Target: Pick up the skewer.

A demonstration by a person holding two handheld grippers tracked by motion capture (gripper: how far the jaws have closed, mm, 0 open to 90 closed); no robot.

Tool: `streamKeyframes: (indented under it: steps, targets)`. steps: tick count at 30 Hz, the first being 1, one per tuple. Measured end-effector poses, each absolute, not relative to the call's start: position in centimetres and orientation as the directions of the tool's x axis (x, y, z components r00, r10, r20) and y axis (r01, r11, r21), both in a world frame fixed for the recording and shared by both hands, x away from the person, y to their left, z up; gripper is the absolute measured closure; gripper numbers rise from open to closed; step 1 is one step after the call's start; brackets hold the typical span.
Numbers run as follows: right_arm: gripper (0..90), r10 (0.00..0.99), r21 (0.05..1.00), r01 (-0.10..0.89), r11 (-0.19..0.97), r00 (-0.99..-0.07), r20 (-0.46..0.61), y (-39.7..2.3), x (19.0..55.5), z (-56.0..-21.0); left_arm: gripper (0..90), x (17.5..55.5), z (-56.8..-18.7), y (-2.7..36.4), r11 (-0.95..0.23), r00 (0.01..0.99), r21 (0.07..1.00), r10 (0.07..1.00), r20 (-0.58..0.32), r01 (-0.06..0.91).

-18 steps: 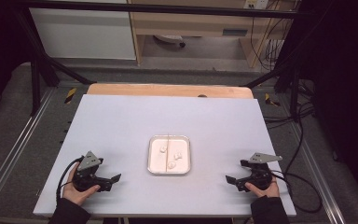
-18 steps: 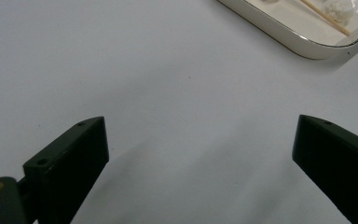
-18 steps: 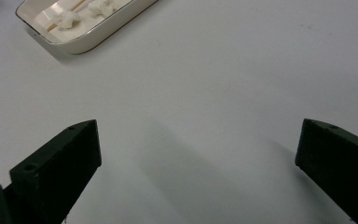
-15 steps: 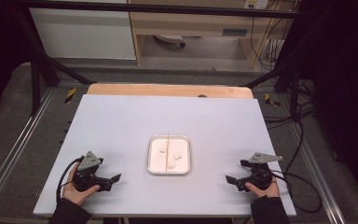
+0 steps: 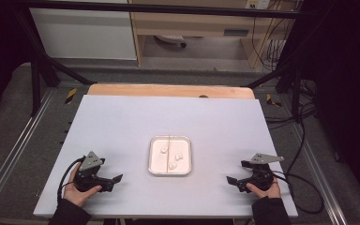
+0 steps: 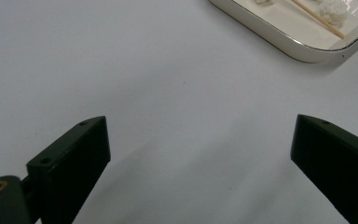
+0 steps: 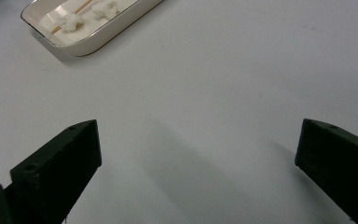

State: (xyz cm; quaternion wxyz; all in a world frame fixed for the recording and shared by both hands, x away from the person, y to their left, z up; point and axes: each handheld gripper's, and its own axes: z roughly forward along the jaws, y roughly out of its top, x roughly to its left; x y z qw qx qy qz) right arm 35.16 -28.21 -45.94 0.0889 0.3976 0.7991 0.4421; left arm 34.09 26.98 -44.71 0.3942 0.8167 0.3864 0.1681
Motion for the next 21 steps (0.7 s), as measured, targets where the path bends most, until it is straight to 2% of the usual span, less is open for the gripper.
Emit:
streamKeyframes:
  steps: [21]
  targets:
    - [1.0,0.711,0.774,0.559,0.298,-0.671,0.211,-28.2,35.2,-46.0,7.4,34.3,-43.1,24.3,-0.410,0.657,0.766,0.753,-0.022,0.495]
